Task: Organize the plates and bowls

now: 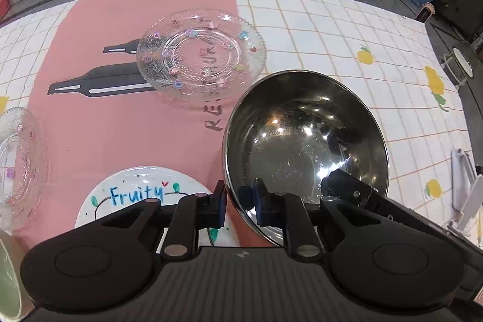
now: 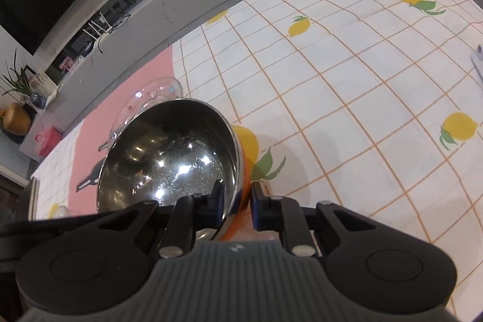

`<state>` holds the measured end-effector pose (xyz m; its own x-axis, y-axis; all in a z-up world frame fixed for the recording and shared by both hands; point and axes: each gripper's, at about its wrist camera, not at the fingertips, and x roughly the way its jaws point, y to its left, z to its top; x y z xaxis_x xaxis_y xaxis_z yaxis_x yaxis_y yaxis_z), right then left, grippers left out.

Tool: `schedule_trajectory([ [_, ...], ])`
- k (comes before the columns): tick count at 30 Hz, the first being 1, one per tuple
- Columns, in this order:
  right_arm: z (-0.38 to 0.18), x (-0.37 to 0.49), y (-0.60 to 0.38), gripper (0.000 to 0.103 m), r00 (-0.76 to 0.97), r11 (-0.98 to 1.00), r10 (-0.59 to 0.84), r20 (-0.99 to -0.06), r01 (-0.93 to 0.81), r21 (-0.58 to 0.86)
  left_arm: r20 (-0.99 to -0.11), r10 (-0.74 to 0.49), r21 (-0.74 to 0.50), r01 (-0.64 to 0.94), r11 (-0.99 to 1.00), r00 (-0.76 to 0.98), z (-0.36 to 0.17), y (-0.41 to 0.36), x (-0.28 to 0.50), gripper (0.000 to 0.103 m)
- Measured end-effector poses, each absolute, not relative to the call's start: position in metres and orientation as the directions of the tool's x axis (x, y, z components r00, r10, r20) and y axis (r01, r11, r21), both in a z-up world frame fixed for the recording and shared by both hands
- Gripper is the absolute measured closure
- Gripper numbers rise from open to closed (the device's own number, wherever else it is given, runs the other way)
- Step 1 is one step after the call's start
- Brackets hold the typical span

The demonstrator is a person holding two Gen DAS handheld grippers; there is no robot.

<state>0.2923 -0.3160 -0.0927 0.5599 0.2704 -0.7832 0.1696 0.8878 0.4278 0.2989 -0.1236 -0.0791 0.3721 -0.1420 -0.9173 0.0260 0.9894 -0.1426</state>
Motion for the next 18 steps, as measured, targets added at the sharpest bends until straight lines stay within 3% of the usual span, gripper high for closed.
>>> schedule_trajectory([
  [18, -0.006, 0.246, -0.290, 0.088, 0.620, 0.842, 0.437, -0.651, -0.028, 0.539, -0.864, -0.089, -0.114, -0.020, 0.993, 0.496, 0.013, -0.090, 0.225, 0.080],
])
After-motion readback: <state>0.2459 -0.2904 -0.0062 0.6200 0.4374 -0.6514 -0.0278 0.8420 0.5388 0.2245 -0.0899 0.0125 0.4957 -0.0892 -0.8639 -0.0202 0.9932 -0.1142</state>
